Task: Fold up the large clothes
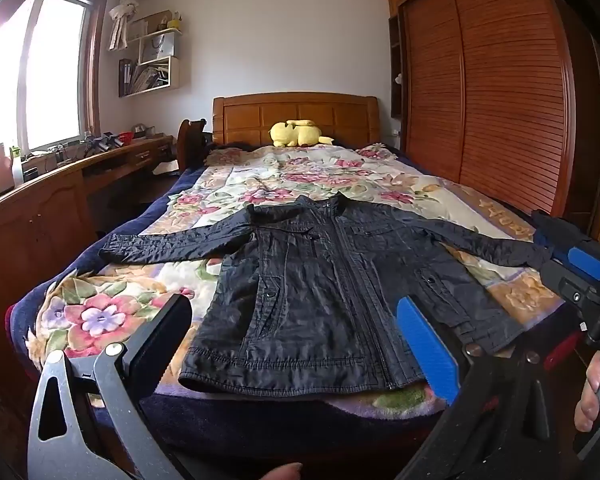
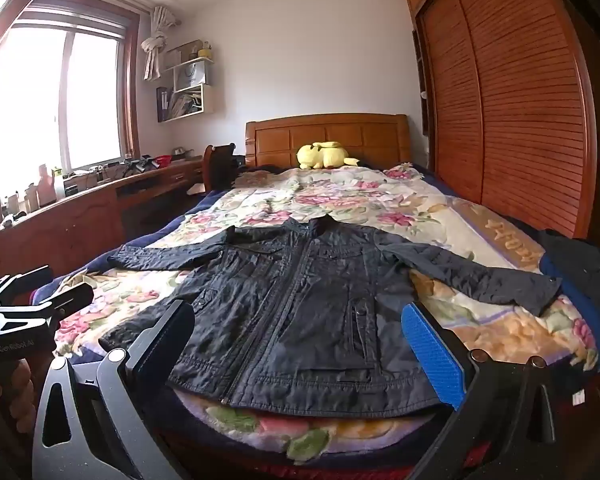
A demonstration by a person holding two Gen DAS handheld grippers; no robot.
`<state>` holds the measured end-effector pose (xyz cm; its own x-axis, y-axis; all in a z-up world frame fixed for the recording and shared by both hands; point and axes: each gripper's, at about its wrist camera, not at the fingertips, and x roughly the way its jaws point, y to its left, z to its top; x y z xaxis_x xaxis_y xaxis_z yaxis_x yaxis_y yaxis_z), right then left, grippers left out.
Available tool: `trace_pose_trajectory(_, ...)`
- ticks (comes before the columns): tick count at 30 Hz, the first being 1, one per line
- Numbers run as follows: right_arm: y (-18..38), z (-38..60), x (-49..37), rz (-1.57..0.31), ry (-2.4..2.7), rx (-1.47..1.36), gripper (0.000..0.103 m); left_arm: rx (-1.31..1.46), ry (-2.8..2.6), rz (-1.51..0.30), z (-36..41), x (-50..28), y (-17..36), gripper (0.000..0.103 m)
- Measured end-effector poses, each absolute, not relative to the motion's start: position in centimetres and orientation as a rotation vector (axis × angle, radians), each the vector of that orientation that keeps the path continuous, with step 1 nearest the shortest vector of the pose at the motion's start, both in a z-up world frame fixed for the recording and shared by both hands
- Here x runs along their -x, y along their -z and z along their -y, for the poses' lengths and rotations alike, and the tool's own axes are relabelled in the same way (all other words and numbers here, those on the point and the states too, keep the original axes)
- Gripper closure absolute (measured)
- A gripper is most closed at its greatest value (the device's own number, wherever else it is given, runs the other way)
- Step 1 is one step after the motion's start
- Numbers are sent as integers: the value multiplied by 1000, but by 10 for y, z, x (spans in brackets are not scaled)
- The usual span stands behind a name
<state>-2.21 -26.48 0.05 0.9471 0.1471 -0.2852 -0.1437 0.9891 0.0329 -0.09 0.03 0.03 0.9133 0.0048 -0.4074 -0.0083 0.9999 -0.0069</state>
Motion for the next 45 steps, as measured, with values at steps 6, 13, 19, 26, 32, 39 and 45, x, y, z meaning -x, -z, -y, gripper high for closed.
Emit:
trace_pose_trajectory(6, -1, 262, 26, -285, -147, -12, 0, -2, -13, -427, 0, 1, -1, 0)
trace_pose_trajectory(13, -1, 262, 21, -294, -149, -22, 0, 4, -14, -421, -2, 0, -4, 0)
trace_pose_trajectory(19, 1, 264, 23, -292, -149, -27, 0, 7, -16, -417, -1, 2, -6, 0)
trace_pose_trajectory(26, 1, 264, 22, -293, -147, -25, 0, 6, -16, -416, -1, 3, -5, 0)
trace_pose_trajectory(32, 0, 265, 21, -298, -150, -28, 0, 7, -19, -414, -3, 4, -3, 0)
trace_pose_trajectory(39, 0, 265, 21, -300, -151, -30, 0, 7, -22, -412, -4, 4, -4, 0)
trace_pose_trajectory(45, 0, 265, 22, -297, -146, -29, 0, 11, -19, -411, -4, 4, -6, 0)
